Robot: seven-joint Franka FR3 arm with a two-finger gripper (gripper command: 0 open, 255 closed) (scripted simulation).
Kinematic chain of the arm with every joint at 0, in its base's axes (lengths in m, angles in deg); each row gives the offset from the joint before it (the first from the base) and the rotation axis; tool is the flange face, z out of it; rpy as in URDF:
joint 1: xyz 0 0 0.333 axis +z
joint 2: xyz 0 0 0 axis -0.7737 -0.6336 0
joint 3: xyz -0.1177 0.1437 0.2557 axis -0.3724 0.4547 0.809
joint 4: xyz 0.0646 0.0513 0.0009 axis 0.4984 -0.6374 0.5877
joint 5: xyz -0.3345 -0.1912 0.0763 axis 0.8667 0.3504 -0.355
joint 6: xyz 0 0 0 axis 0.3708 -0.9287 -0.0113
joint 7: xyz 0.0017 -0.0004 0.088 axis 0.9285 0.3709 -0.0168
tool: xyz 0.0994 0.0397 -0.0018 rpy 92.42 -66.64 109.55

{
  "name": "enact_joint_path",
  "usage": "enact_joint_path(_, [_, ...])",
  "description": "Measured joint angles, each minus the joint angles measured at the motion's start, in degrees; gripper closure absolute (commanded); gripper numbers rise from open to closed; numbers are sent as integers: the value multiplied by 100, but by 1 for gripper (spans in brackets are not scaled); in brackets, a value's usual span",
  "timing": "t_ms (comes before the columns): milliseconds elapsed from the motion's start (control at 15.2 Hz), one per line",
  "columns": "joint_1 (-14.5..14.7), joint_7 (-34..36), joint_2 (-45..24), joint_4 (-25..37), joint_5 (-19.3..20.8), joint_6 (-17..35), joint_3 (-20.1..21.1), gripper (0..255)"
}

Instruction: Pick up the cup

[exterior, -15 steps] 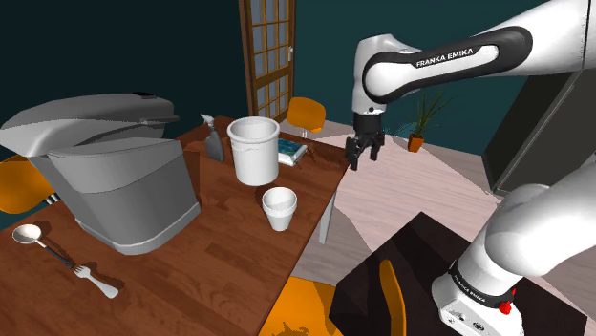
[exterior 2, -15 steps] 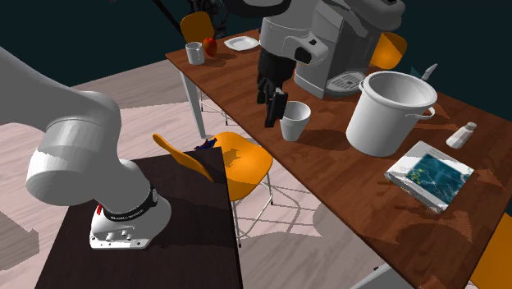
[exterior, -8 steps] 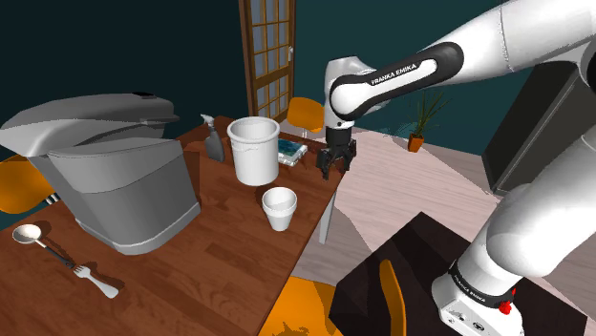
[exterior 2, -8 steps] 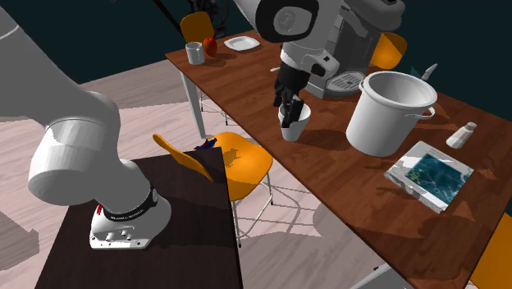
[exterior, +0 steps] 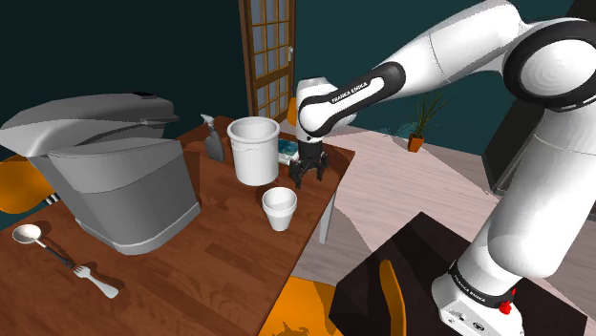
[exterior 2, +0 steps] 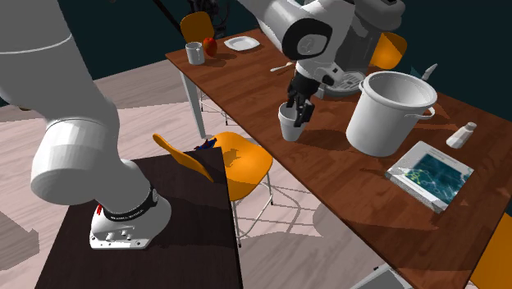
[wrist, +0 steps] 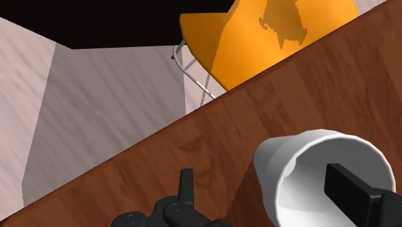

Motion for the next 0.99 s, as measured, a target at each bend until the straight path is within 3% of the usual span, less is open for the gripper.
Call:
enact_joint_path(330, [140, 218, -1009, 842, 31, 225, 63, 0])
enact_joint_path(858, [172, 203, -1441, 832, 53, 673, 53, 0])
enact_joint_path(924, [172, 199, -1450, 810, 51, 704, 53, 255])
enact_joint_path(990, [172, 197, -1454, 799, 51, 719, 53, 255])
